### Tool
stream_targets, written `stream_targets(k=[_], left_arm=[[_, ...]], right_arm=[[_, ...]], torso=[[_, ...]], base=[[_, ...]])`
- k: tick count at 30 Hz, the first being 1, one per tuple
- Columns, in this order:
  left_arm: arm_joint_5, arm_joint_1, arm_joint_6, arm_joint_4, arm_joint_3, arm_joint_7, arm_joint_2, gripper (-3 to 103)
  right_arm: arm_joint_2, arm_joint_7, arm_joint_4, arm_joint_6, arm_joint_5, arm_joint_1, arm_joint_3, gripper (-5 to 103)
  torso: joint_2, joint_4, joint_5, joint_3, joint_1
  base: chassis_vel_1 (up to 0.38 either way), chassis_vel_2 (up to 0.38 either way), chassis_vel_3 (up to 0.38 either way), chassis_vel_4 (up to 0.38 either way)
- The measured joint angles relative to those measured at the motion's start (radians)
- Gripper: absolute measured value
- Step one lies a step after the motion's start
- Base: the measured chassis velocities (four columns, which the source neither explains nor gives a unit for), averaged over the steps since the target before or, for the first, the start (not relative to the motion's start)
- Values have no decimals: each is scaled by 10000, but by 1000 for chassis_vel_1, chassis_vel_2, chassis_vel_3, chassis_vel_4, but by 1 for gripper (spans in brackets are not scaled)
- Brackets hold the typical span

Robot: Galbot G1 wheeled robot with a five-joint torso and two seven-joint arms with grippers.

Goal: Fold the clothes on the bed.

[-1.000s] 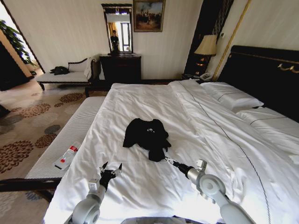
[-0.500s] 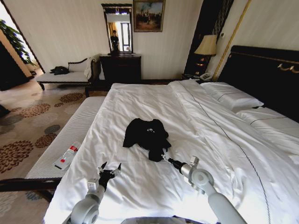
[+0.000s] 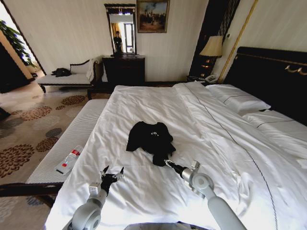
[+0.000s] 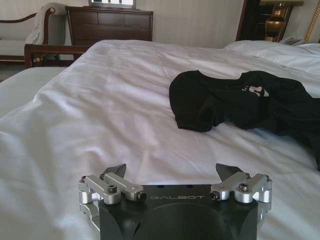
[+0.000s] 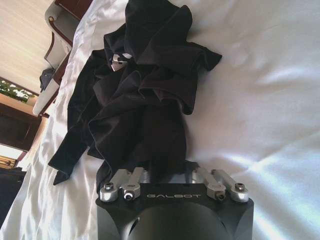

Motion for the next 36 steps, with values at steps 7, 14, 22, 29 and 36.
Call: stream_targets(k=[7, 14, 22, 29, 36], left_arm=[[23, 41, 3, -1, -16, -10, -51, 100], [72, 52, 1, -36, 3, -10, -74, 100], [124, 113, -54, -63, -54, 23, -117, 100], [260, 75, -104, -26, 61, 61, -217, 100], [305, 70, -125, 0, 117, 73, -256, 100]], right_arm=[[102, -22, 50, 36, -107, -110, 14, 12], [47, -16, 504, 128, -202, -500, 280, 0], [-429, -29, 1714, 231, -133, -1592, 1146, 0], [-398, -44, 2685, 233, -72, -2801, 2036, 0], [-32, -56, 2541, 159, -826, -3106, 1695, 0]], torso=[[0, 0, 0, 0, 0], [0, 1, 1, 0, 0], [1, 0, 1, -1, 0], [1, 0, 0, -1, 0], [1, -1, 1, -1, 0]], base=[[0, 0, 0, 0], [0, 0, 0, 0], [0, 0, 0, 0], [0, 0, 0, 0], [0, 0, 0, 0]])
